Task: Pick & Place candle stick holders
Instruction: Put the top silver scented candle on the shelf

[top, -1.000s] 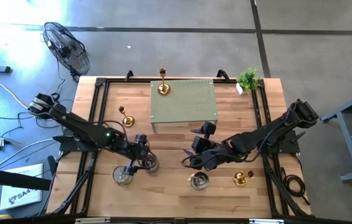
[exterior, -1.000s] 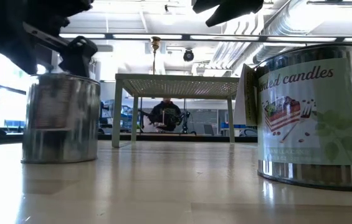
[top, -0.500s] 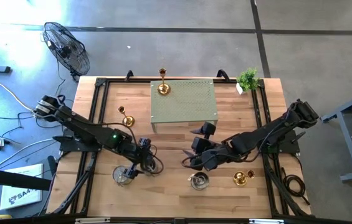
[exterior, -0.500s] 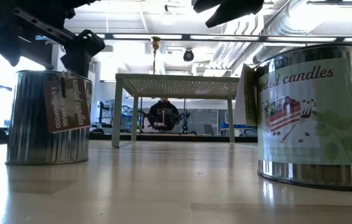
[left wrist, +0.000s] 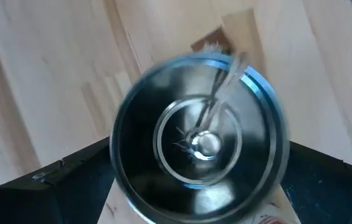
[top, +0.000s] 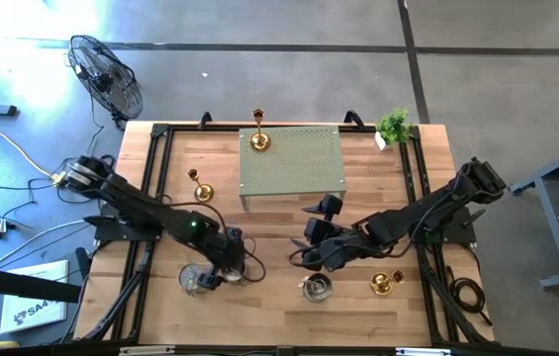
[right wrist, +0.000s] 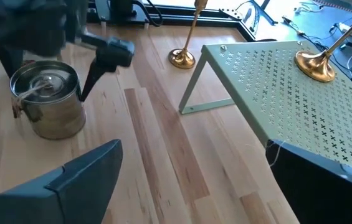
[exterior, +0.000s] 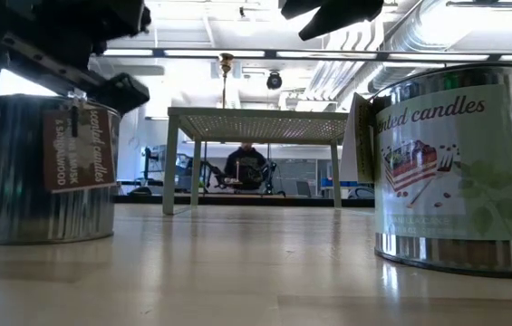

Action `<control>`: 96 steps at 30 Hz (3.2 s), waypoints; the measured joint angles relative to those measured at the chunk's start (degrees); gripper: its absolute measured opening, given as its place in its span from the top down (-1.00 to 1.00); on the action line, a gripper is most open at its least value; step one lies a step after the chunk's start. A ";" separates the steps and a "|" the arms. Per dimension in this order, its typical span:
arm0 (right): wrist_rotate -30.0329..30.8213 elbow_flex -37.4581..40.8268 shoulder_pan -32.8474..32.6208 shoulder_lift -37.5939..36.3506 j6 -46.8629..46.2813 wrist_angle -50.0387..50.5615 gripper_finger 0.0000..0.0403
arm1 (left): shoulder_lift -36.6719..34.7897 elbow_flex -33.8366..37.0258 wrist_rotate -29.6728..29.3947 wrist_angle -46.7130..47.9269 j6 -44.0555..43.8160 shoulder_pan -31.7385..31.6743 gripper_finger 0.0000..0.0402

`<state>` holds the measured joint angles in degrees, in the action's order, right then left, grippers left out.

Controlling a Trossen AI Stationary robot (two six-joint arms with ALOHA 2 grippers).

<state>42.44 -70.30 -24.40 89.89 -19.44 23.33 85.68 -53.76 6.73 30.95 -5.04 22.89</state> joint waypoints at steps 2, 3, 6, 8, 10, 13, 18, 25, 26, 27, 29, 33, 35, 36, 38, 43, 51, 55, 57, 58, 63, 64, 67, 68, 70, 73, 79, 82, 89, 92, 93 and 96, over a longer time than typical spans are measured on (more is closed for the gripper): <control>-0.16 0.00 0.00 0.00 0.00 -0.02 -0.94 | 1.27 0.00 0.30 -0.32 0.00 -0.02 -0.97; -0.18 0.00 0.00 0.00 0.00 -0.02 -0.94 | 1.78 0.00 0.28 -0.69 0.04 0.00 -0.97; -0.20 0.00 0.00 0.00 -0.02 -0.04 -0.95 | 2.96 0.00 0.31 -1.97 0.32 -0.02 -0.97; -0.26 0.00 0.00 0.00 -0.02 -0.02 -0.95 | 3.33 0.00 0.25 -3.40 2.00 -0.02 -0.97; -0.42 0.00 0.00 0.00 -0.04 -0.04 -0.94 | 3.37 0.00 0.30 -5.80 4.32 0.00 -0.97; -0.66 0.00 0.00 0.02 -0.07 -0.07 -0.94 | 3.37 -0.02 0.27 -7.35 6.40 -0.01 -0.97; -1.03 0.00 0.00 0.02 -0.09 -0.06 -0.95 | 3.37 -0.02 0.23 -7.65 7.58 0.00 -0.97; -1.05 0.00 0.00 0.02 -0.07 -0.04 -0.94 | 4.40 -0.02 0.34 -8.72 6.97 -0.02 -0.97; -1.05 0.00 0.00 0.02 -0.07 -0.04 -0.95 | 4.76 0.02 0.64 -8.41 6.84 -0.02 -0.97; -1.03 0.00 0.00 0.02 -0.11 -0.02 -0.95 | 5.18 0.02 1.42 -8.82 6.88 -0.05 -0.97; -1.05 0.00 0.00 0.02 -0.24 -0.01 -0.95 | 5.76 0.00 2.79 -9.99 7.18 -0.48 -0.97; -1.05 0.00 0.00 0.04 -0.26 -0.07 -0.94 | 6.30 0.00 5.80 -10.47 7.43 -1.49 -0.97; -1.07 0.00 0.00 0.04 -0.26 -0.15 -0.94 | 6.37 0.00 6.55 -10.37 7.52 -1.97 -0.97; -1.25 0.00 0.00 0.04 -0.31 -0.13 -0.94 | 6.37 0.06 6.85 -10.45 7.35 -2.01 -0.97; -1.51 0.00 0.00 0.04 -1.00 -0.05 -0.95 | 6.34 0.50 7.39 -11.11 6.72 -2.29 -0.95; -1.51 0.00 0.00 0.04 -1.10 0.04 -0.94 | 6.24 0.87 8.19 -11.96 6.96 -2.44 -0.80; -1.51 0.00 0.00 0.07 -1.03 0.09 -0.94 | 6.24 0.90 8.60 -11.72 7.39 -2.42 -0.77; -1.79 0.00 -0.04 0.07 -0.45 -0.14 -0.94 | 6.32 -0.80 6.88 -7.62 8.14 -2.36 -0.76; -2.48 0.00 -0.36 0.07 0.41 -0.90 -0.94 | 6.50 -3.16 4.39 -2.44 8.86 -2.31 -0.76; -2.51 0.00 -0.60 0.07 0.64 -1.29 -0.95 | 6.54 -4.60 2.84 0.14 9.29 -2.26 -0.76; -1.86 0.00 -2.74 0.07 1.78 -2.76 -0.94 | 6.52 -12.63 -9.25 9.44 13.88 -2.25 -0.75; -1.20 0.00 -3.29 0.07 1.73 -2.99 -0.94 | 6.52 -14.09 -11.48 11.06 14.84 -2.25 -0.75; 1.77 0.00 -5.12 0.07 1.16 -3.21 -0.94 | 6.50 -17.69 -15.95 13.97 18.87 -2.39 -0.75; 3.16 0.00 -5.75 0.07 0.09 -3.20 -0.94 | 6.48 -18.74 -17.29 15.01 20.02 -2.78 -0.75; 6.58 0.00 -6.83 0.07 -3.01 -3.01 -0.95 | 6.48 -21.00 -19.29 17.39 21.16 -3.41 -0.75; 10.59 0.00 -8.29 0.07 -6.33 -2.54 -0.94 | 6.44 -24.84 -20.60 20.87 21.29 -5.07 -0.75; 11.08 0.00 -9.55 0.07 -7.64 -2.96 -0.94 | 6.41 -32.16 -20.53 23.84 23.53 -7.63 -0.75; 11.04 0.00 -9.79 0.07 -7.61 -2.83 -0.94 | 6.41 -36.36 -20.28 24.03 25.36 -7.63 -0.75; 10.60 0.00 -9.77 0.15 -7.13 -2.62 -0.95 | 6.28 -46.14 -12.61 24.52 27.47 -7.52 -0.75; 11.57 0.00 -9.77 0.17 -5.67 -3.27 -0.94 | 6.26 -47.62 -8.90 23.99 28.00 -7.52 -0.75; 11.92 0.00 -9.77 0.17 -4.75 -3.94 -0.95 | 6.26 -47.63 -8.36 23.58 28.50 -7.52 -0.75; 11.47 0.00 -9.75 0.17 -1.18 -6.60 -0.95 | 6.26 -47.63 -7.06 22.67 29.22 -7.52 -0.75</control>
<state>53.91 -70.30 -34.15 90.06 -20.62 16.73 91.94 -101.38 -0.33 53.62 24.18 15.38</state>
